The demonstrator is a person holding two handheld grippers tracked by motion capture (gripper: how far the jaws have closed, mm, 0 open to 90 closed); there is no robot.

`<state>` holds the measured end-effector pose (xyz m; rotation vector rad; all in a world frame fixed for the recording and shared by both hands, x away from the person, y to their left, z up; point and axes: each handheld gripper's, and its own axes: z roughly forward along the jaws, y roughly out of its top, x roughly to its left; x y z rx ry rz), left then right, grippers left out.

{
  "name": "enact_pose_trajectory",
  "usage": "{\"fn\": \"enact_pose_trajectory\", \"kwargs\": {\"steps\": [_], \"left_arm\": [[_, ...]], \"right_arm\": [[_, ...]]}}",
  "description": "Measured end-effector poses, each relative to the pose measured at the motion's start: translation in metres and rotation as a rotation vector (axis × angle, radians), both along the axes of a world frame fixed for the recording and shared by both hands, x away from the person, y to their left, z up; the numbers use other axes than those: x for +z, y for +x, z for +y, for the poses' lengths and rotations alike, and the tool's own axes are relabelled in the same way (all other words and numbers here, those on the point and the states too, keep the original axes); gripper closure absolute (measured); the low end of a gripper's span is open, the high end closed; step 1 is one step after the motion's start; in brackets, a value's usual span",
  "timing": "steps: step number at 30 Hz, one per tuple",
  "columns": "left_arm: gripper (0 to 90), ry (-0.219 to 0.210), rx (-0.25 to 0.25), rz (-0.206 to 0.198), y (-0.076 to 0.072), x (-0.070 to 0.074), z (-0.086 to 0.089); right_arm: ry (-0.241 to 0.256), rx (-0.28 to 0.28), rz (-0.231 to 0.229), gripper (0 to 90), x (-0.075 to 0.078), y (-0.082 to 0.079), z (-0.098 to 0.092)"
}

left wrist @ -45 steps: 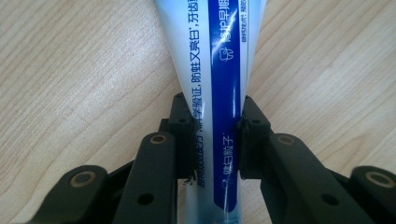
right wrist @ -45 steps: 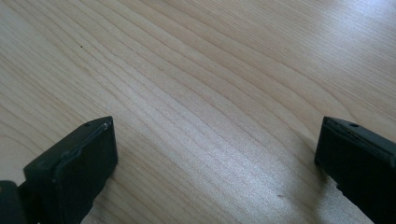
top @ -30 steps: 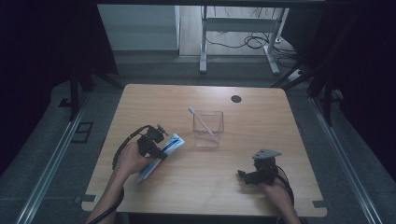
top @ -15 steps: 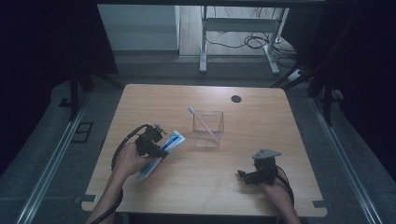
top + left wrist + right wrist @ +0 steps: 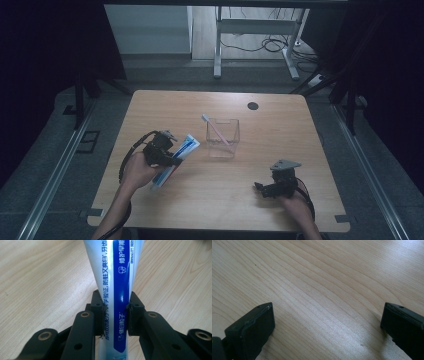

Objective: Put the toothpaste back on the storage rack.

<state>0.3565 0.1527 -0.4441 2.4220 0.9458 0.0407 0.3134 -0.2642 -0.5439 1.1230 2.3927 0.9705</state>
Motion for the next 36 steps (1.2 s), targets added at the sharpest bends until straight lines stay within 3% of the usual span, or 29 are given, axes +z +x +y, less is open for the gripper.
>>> {"fn": "enact_pose_trajectory", "kwargs": {"steps": [10,20,36], "left_arm": [[72.5,-0.050,-0.016,-0.049,-0.006,0.015,-0.002],[72.6,-0.090,-0.016,-0.125,-0.010,0.032,-0.005],[72.6,-0.153,0.011,-0.187,0.000,0.046,-0.014]], "right_arm": [[-0.001,0.001,0.000,0.0,0.000,0.000,0.000],[-0.002,0.002,0.002,0.0,0.000,0.000,0.000],[-0.002,0.002,0.001,0.0,0.000,0.000,0.000]]}}
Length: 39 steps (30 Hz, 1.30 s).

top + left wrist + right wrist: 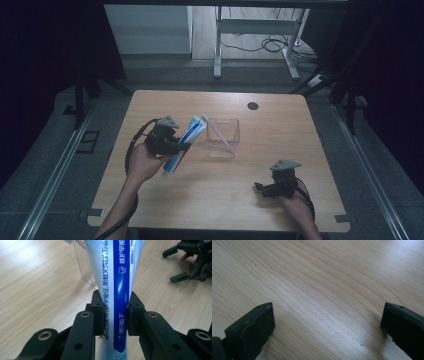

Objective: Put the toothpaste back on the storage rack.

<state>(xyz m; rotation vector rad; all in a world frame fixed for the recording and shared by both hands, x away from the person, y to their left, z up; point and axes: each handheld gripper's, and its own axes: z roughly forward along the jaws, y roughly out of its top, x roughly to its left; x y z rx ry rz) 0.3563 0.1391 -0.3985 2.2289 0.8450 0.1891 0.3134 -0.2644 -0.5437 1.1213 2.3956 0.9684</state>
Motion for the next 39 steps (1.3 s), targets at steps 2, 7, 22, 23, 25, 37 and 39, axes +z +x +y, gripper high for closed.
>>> {"fn": "enact_pose_trajectory", "kwargs": {"steps": [2,7,22,23,25,37,39], "left_arm": [[72.6,-0.010,0.003,-0.005,0.002,0.001,-0.002],[72.7,-0.040,0.011,-0.019,0.006,0.005,-0.005],[72.8,-0.100,0.030,-0.057,0.019,0.018,-0.017],[72.8,-0.109,0.034,-0.058,0.020,0.020,-0.018],[72.8,-0.116,0.032,-0.065,0.023,0.022,-0.019],[72.8,-0.145,0.039,-0.107,0.034,0.035,-0.035],[72.8,-0.149,0.041,-0.112,0.036,0.036,-0.037]], "right_arm": [[0.001,-0.001,-0.001,0.0,0.000,0.000,0.000],[0.000,0.000,0.000,0.0,0.000,0.000,0.000],[0.001,-0.002,0.000,0.0,0.000,0.000,0.000],[0.000,-0.001,0.000,0.0,0.000,0.000,0.000],[0.001,-0.001,0.001,0.0,0.000,0.000,0.000],[0.001,-0.001,0.000,0.0,0.000,0.000,0.000],[0.001,-0.001,0.001,0.0,0.000,0.000,0.000]]}}
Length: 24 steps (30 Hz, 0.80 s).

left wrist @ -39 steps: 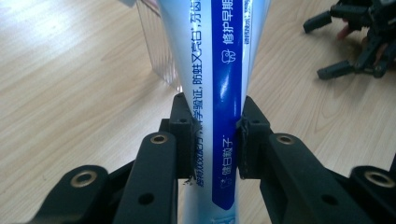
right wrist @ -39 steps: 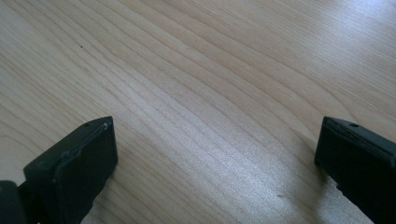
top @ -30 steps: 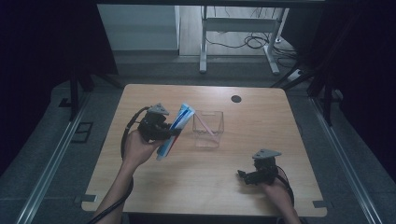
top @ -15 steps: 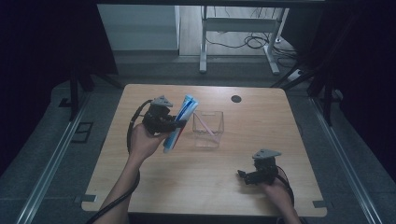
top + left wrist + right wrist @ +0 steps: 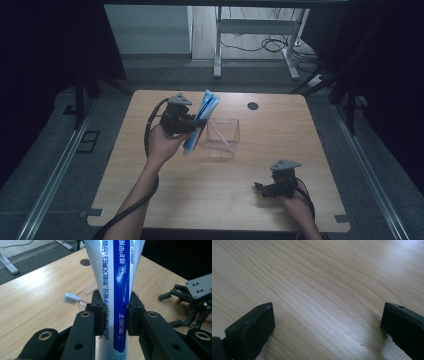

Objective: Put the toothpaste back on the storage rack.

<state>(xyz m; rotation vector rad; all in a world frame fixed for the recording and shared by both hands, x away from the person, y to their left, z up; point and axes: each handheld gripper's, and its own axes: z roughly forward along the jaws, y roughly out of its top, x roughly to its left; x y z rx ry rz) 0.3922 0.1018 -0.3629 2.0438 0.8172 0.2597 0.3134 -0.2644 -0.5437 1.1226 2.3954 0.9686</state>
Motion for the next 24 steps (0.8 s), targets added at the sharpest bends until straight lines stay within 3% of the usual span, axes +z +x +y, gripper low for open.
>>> {"fn": "enact_pose_trajectory", "kwargs": {"steps": [13,24], "left_arm": [[72.8,-0.045,0.013,-0.029,0.017,0.006,-0.017],[72.8,-0.057,0.013,-0.063,0.029,0.010,-0.035]], "right_arm": [[0.000,-0.001,-0.001,0.0,0.000,0.000,0.000],[-0.002,0.002,-0.002,0.0,0.000,0.000,0.000]]}}
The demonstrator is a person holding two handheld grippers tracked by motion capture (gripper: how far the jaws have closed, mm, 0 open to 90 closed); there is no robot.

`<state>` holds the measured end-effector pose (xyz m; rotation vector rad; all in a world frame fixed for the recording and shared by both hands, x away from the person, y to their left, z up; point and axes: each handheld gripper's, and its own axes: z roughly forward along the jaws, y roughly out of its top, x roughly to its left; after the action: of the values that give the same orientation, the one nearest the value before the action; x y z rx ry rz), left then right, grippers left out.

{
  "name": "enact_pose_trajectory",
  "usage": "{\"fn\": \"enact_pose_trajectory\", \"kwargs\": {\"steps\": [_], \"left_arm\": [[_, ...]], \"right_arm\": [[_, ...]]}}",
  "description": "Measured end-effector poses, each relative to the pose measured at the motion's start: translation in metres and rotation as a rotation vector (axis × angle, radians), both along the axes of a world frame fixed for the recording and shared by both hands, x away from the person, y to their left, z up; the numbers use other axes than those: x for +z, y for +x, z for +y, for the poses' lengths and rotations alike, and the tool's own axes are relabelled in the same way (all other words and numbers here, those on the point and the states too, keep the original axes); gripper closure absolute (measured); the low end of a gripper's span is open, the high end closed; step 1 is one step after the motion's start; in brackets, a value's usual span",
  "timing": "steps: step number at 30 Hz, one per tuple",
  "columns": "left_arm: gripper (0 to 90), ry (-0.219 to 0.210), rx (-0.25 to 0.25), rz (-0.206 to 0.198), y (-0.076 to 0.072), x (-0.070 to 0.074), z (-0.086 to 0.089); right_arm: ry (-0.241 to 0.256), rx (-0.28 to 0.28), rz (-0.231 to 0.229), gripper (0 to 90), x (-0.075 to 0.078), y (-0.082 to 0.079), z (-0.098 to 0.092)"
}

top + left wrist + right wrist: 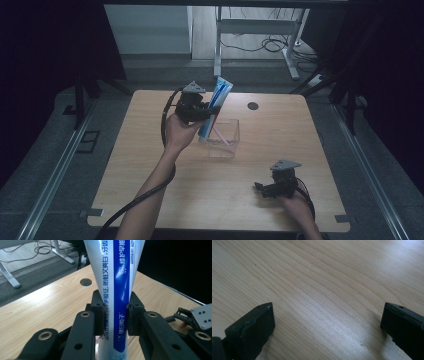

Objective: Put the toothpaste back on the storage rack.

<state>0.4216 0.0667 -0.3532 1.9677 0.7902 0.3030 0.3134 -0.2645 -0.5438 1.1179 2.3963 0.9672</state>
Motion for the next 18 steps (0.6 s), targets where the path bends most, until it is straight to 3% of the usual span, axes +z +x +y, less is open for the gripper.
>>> {"fn": "enact_pose_trajectory", "kwargs": {"steps": [9,18], "left_arm": [[72.9,-0.023,0.005,-0.023,0.009,0.000,-0.012],[72.8,-0.024,0.011,-0.038,0.017,-0.010,-0.027]], "right_arm": [[0.000,0.000,0.000,0.0,0.000,0.000,0.000],[0.000,0.000,0.001,0.0,0.000,0.000,0.000]]}}
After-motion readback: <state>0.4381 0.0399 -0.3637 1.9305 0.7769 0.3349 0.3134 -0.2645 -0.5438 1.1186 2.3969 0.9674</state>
